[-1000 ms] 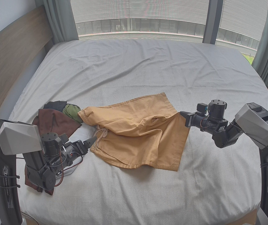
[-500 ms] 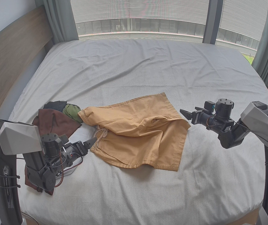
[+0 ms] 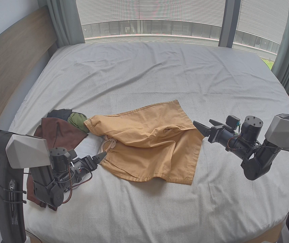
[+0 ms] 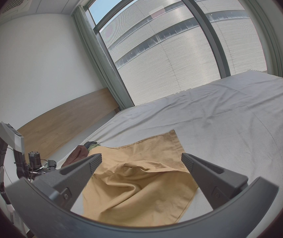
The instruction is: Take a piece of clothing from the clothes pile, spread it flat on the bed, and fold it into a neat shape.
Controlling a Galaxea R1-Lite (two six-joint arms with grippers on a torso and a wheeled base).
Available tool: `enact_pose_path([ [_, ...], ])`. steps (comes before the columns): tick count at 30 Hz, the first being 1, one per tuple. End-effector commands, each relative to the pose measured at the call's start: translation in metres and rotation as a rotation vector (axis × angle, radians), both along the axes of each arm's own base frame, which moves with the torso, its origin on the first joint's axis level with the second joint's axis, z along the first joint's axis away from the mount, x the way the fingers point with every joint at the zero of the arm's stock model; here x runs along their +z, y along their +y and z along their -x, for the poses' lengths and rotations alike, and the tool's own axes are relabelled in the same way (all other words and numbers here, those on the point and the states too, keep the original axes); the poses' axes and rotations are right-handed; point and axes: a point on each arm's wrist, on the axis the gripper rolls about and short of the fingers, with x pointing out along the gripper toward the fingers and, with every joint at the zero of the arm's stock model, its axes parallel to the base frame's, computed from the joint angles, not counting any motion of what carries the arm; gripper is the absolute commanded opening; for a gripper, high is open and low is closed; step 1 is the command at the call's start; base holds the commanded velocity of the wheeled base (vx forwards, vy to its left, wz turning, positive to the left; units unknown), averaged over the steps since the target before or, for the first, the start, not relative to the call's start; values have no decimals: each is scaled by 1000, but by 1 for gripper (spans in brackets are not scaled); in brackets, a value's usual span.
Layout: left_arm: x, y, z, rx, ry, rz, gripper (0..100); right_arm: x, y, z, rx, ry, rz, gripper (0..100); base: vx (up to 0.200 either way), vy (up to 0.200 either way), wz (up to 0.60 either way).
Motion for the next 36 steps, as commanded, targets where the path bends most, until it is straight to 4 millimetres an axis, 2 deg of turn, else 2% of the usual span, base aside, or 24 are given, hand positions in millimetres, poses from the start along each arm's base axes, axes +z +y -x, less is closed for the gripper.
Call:
enact_pose_path([
  [1,-8,-3,-10,12,16,45,100,7,4,8,16,-17,-11,100,0,0,0],
  [5,-10,-4,-16,18,30,55,100,5,2,12,14,-13,-28,100,0,0,0],
  [14,-30,-8,-27,20,55,51,100,9,-1,12,8,-29,-36,100,0,0,0],
  [25,-30,-18,-34,-4,56,53,100,7,-1,12,8,-23,-35,100,0,0,0],
  [30,-38,-20,-37,-4,62,52,100,6,-1,12,10,-21,-34,100,0,0,0],
  [31,-40,-20,-38,-4,64,52,0,6,-1,13,10,-20,-34,100,0,0,0],
  [36,-42,-19,-38,1,62,51,0,0,-1,16,12,5,-27,100,0,0,0],
])
